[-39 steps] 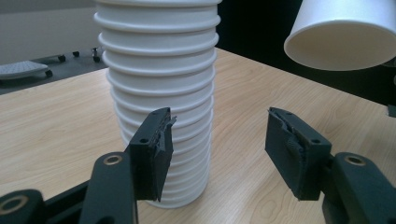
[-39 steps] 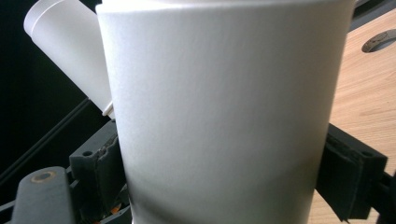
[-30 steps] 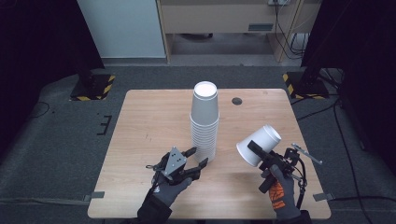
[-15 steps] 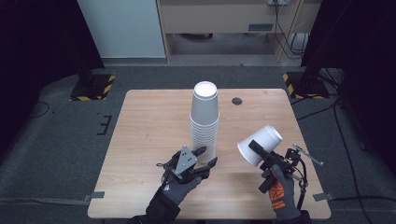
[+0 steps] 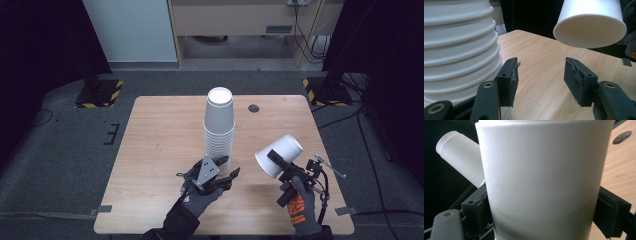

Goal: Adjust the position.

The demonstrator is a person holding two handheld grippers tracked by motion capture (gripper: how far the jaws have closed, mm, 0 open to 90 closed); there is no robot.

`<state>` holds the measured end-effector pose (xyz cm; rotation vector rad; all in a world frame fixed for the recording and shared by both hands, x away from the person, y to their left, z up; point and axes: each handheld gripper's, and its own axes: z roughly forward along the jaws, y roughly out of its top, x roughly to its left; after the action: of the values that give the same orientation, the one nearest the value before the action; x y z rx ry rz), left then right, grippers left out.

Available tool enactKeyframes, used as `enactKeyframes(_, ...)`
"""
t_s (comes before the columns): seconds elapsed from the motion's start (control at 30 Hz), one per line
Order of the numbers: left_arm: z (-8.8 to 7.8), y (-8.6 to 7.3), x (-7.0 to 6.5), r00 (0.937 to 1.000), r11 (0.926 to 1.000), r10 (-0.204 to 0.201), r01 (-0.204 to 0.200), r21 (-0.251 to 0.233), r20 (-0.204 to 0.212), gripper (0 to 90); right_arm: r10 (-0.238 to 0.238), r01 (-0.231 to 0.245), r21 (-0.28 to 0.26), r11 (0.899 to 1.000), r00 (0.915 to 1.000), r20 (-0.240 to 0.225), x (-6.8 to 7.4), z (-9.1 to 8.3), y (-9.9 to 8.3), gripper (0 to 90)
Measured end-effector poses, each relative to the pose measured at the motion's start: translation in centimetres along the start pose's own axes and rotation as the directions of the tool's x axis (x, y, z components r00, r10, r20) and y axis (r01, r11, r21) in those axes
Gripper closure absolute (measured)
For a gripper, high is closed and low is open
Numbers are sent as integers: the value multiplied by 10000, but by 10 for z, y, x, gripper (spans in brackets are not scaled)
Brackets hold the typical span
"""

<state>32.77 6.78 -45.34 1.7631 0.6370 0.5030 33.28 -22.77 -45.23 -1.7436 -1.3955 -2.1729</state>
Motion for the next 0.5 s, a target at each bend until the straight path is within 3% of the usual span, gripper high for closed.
enactKeyframes(0.5, 23, 4, -3, 9995, 9999, 86, -82, -125, 301, 444, 223, -222, -109, 9997, 9997, 83, -4, -1, -1, 155)
